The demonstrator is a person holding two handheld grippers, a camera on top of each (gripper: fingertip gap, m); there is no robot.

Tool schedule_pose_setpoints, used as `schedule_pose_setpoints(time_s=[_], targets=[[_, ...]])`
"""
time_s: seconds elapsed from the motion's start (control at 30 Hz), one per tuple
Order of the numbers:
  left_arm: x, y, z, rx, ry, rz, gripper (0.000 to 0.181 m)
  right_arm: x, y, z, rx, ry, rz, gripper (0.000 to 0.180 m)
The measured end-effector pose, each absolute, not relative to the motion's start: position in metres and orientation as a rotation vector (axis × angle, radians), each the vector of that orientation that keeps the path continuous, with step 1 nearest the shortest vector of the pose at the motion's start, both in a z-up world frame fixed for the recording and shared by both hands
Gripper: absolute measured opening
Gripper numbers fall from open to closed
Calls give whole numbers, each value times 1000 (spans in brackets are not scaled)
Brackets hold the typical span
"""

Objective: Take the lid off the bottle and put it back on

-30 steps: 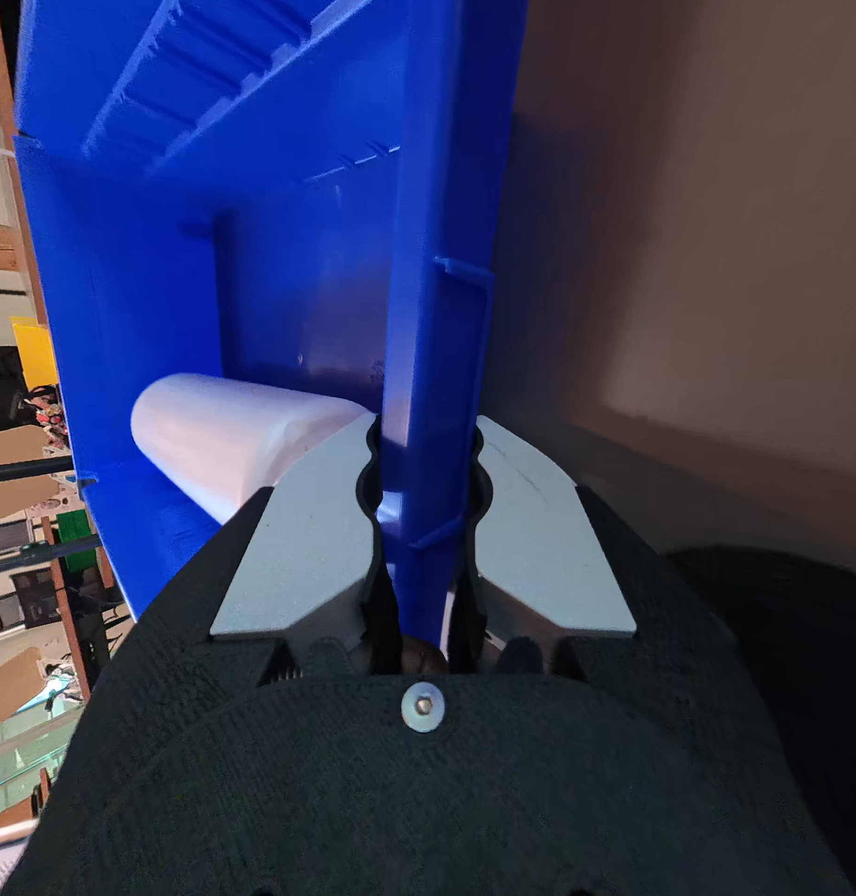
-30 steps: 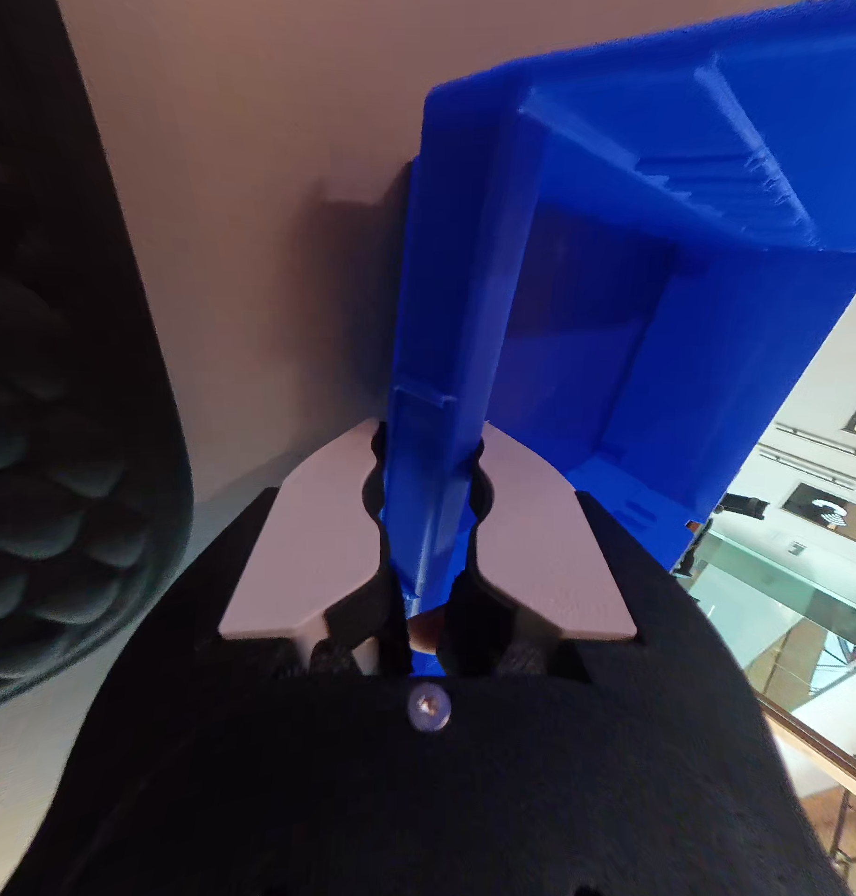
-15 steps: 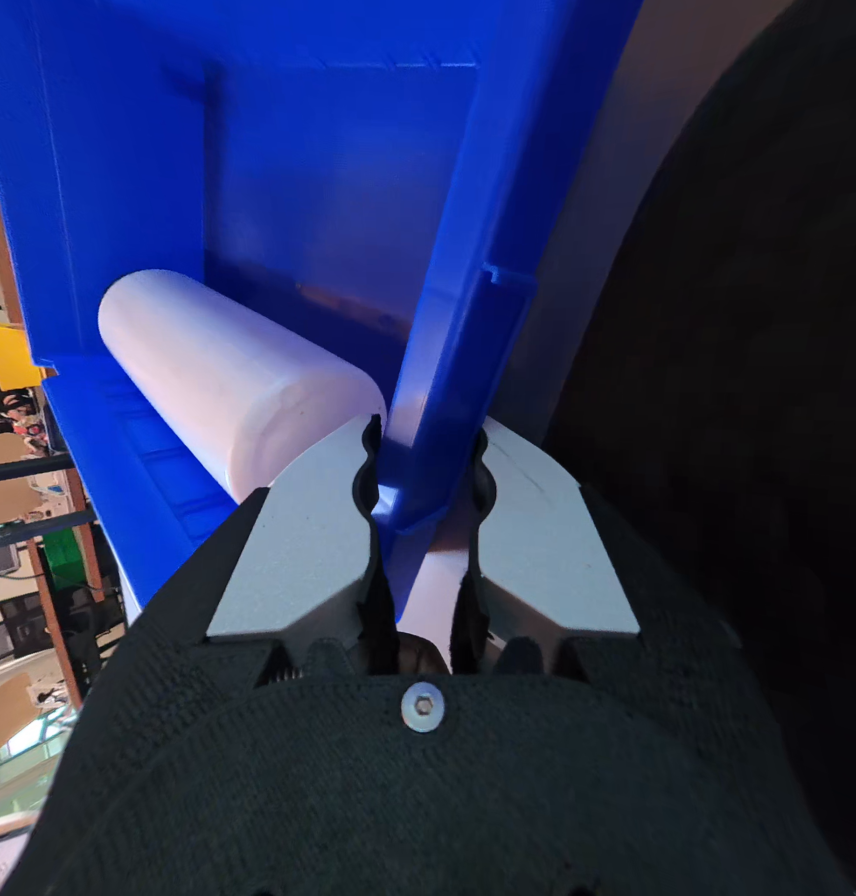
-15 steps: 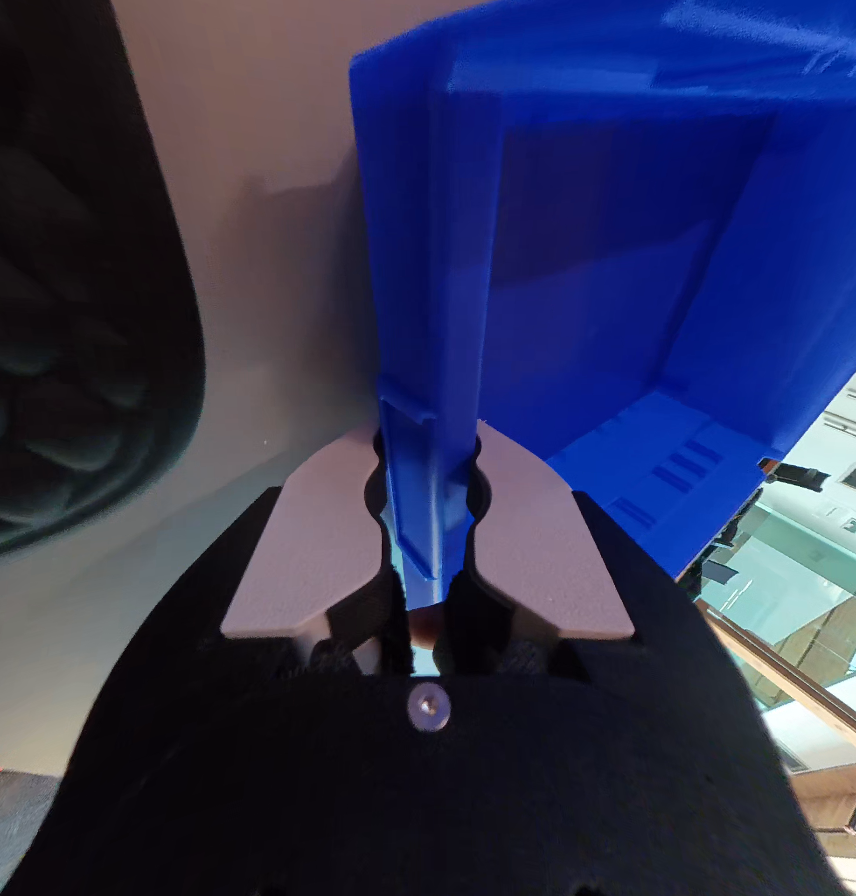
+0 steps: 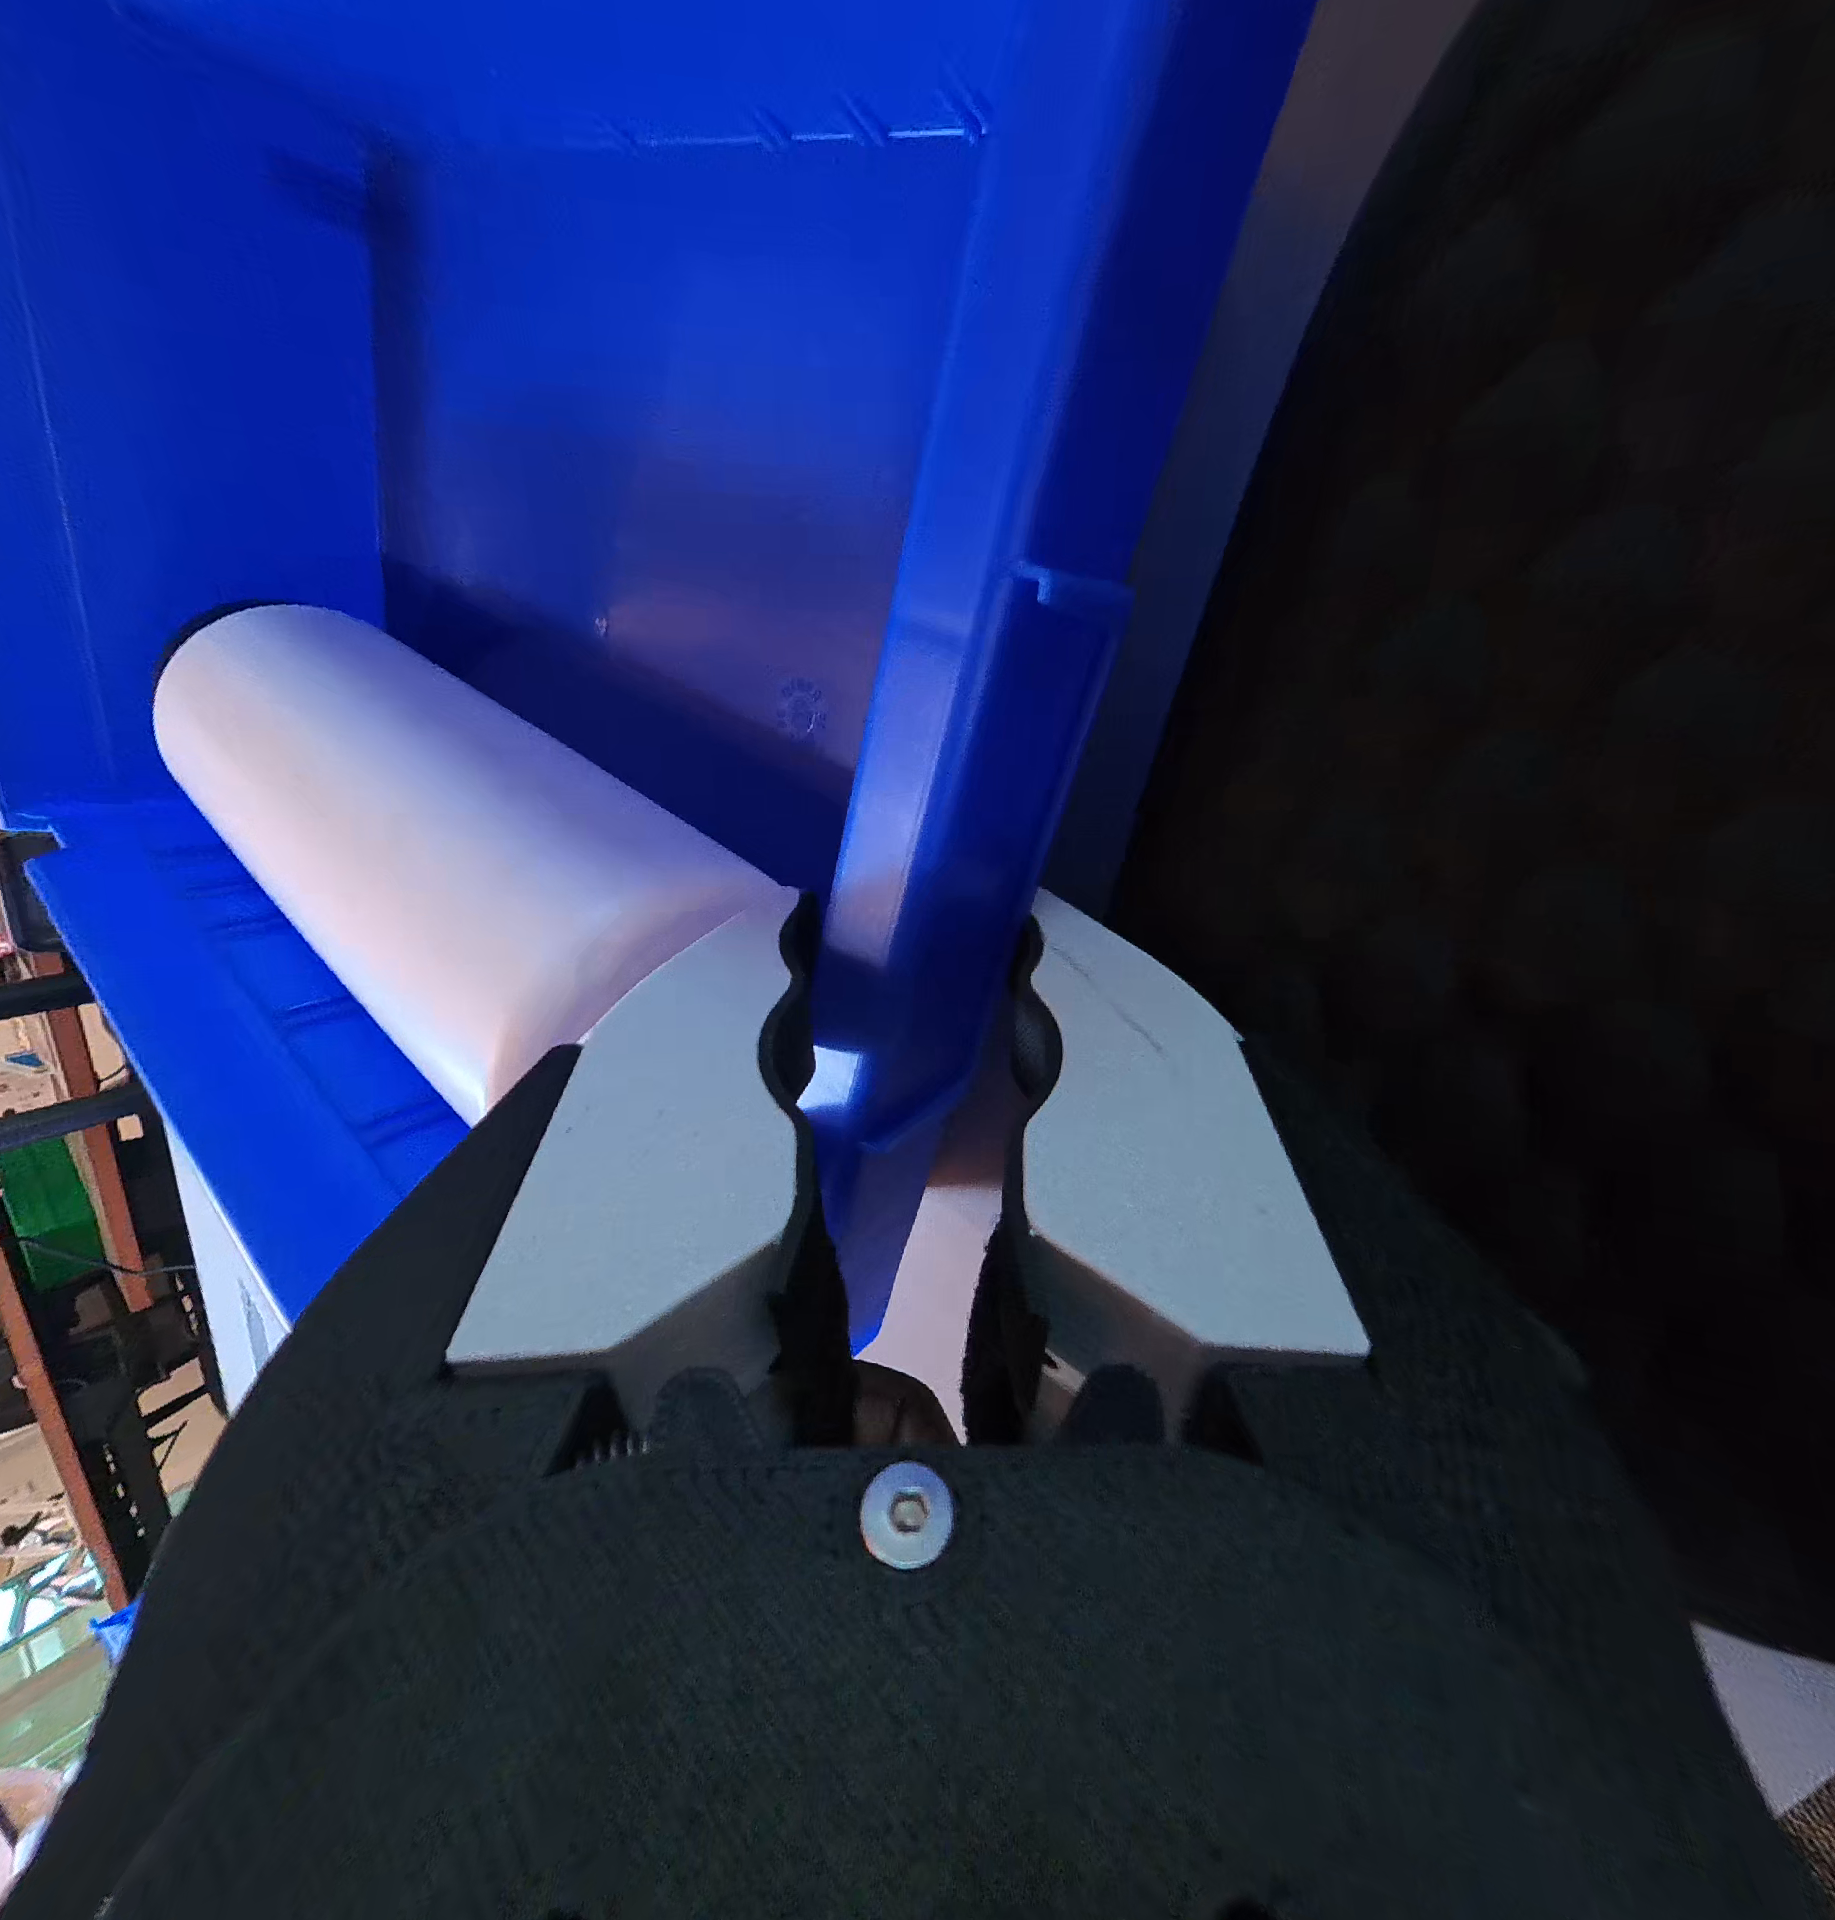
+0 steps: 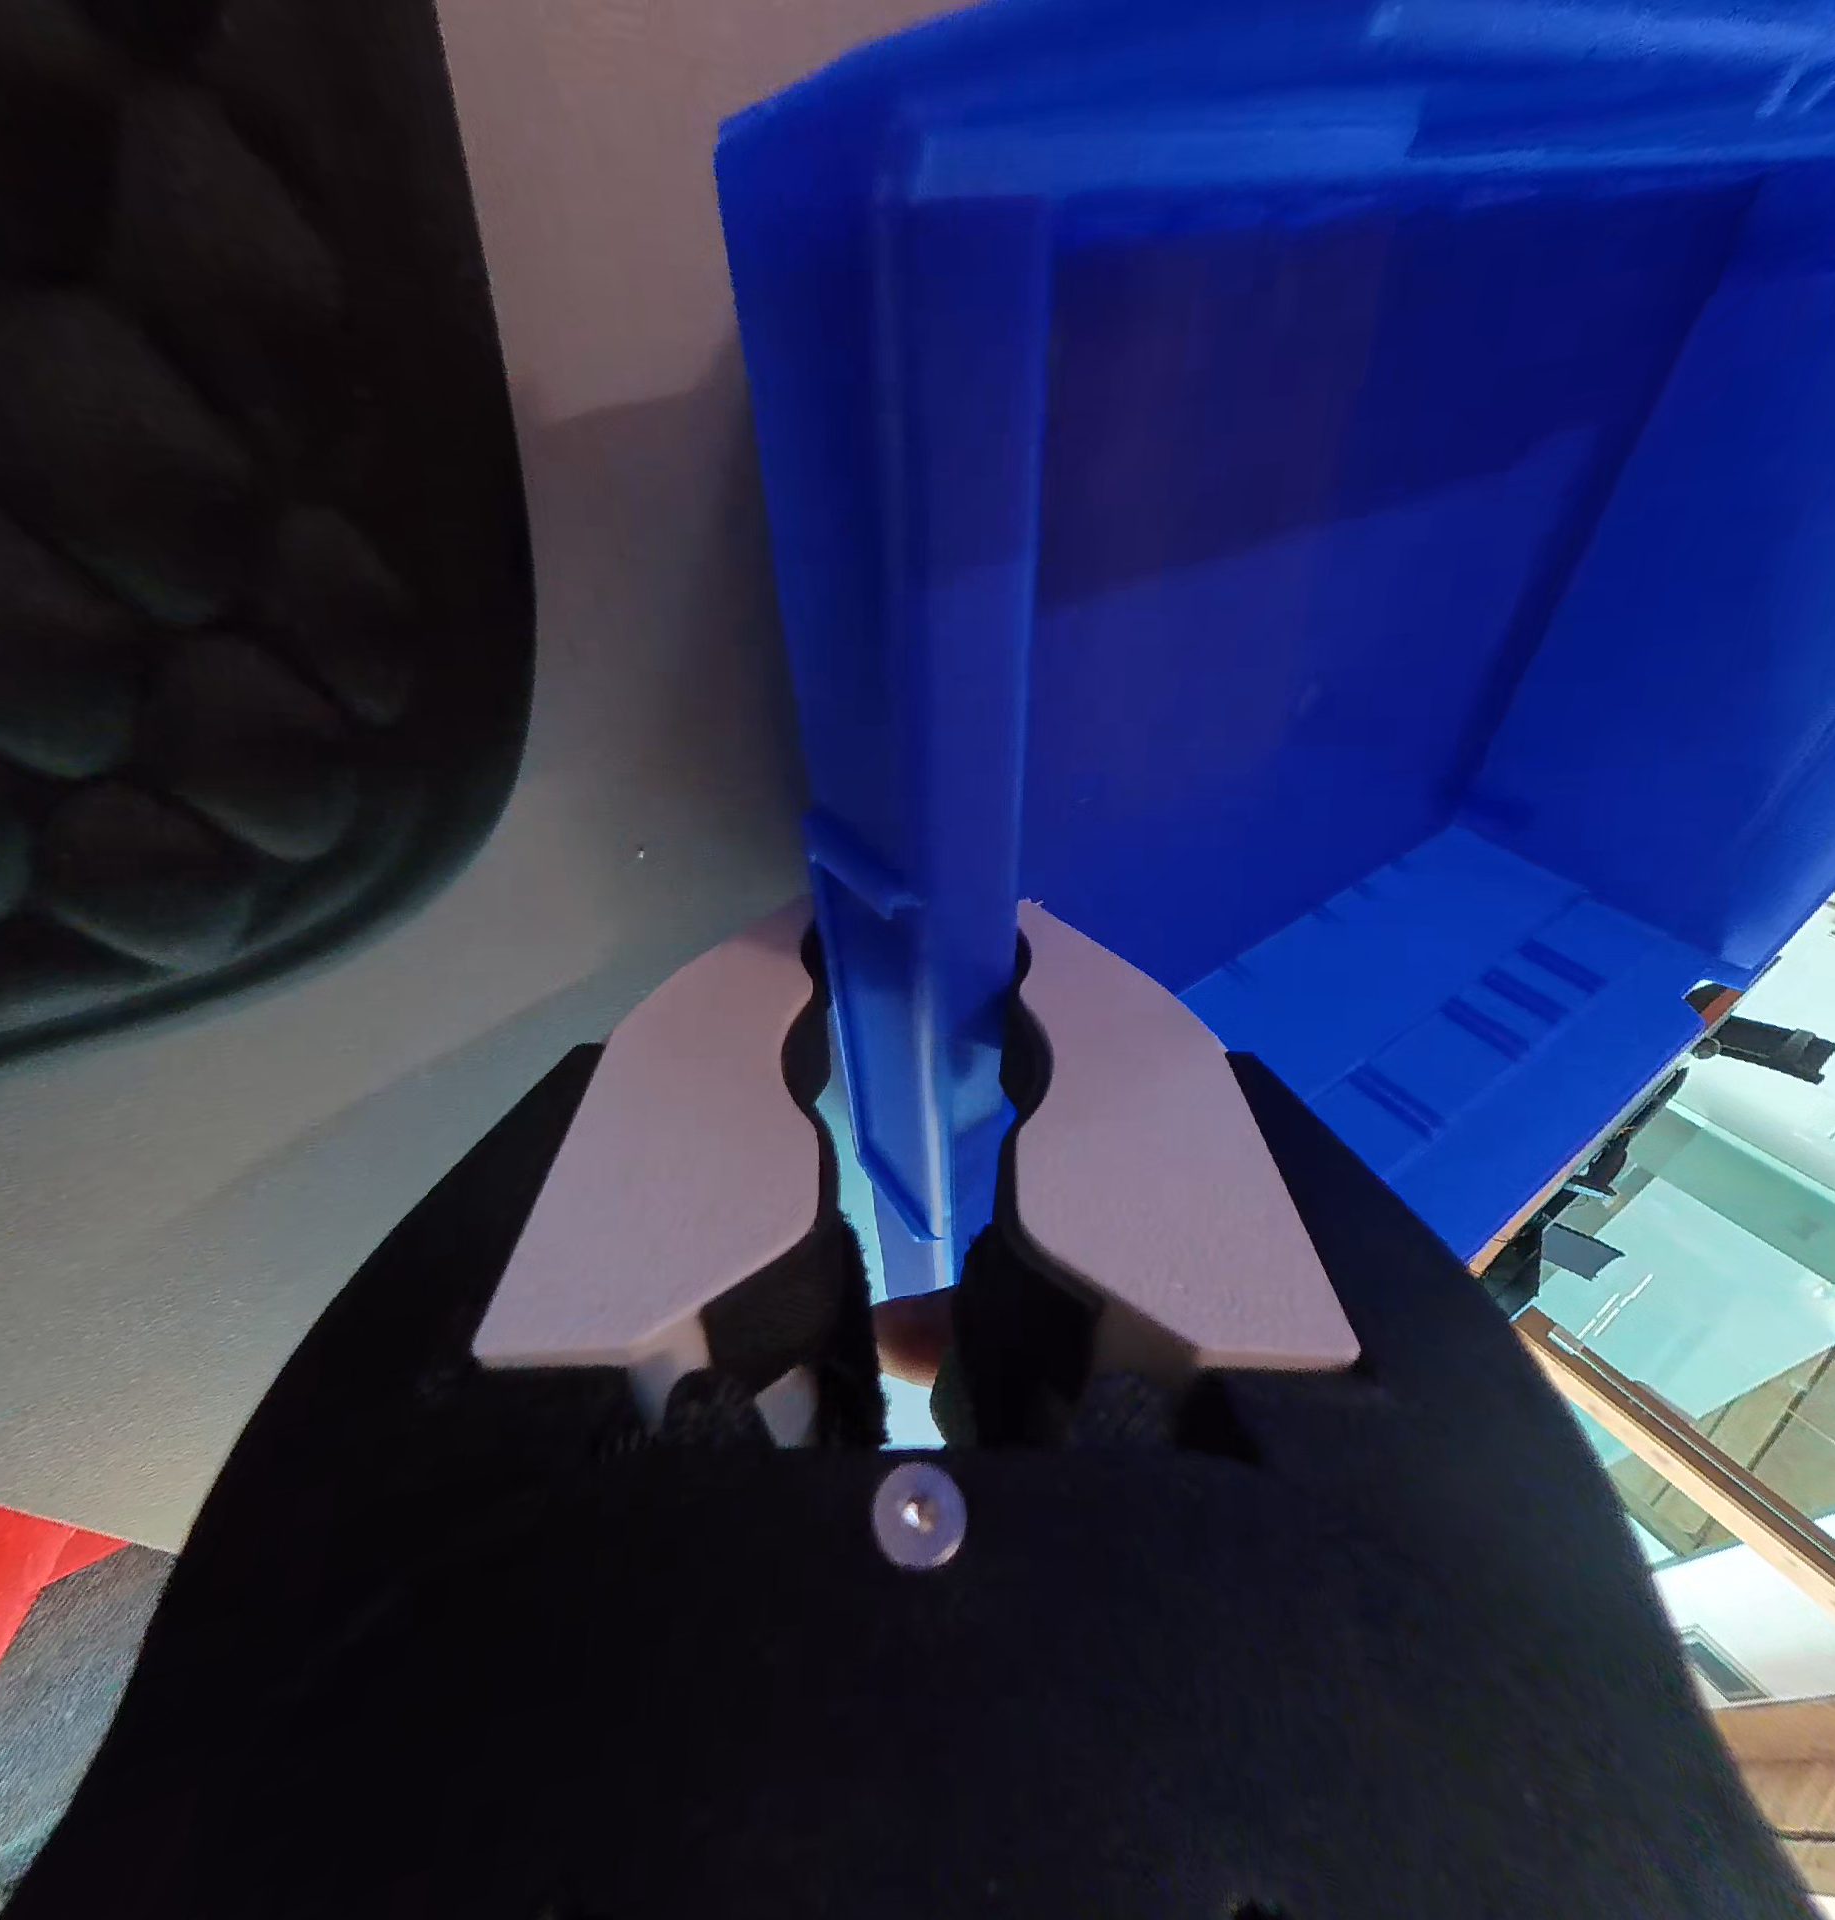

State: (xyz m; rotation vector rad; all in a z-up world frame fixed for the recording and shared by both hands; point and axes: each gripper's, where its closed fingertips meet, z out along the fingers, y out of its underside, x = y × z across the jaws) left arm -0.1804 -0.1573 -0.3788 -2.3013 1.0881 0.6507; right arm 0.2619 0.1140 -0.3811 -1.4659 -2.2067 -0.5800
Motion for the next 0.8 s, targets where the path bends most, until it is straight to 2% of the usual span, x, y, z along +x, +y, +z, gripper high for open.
schedule_pose_setpoints(time_s=[0.8], targets=[[-217, -186, -382, -2329, 1154, 695, 35, 267, 121, -382, -1532, -2175, -559, 30]])
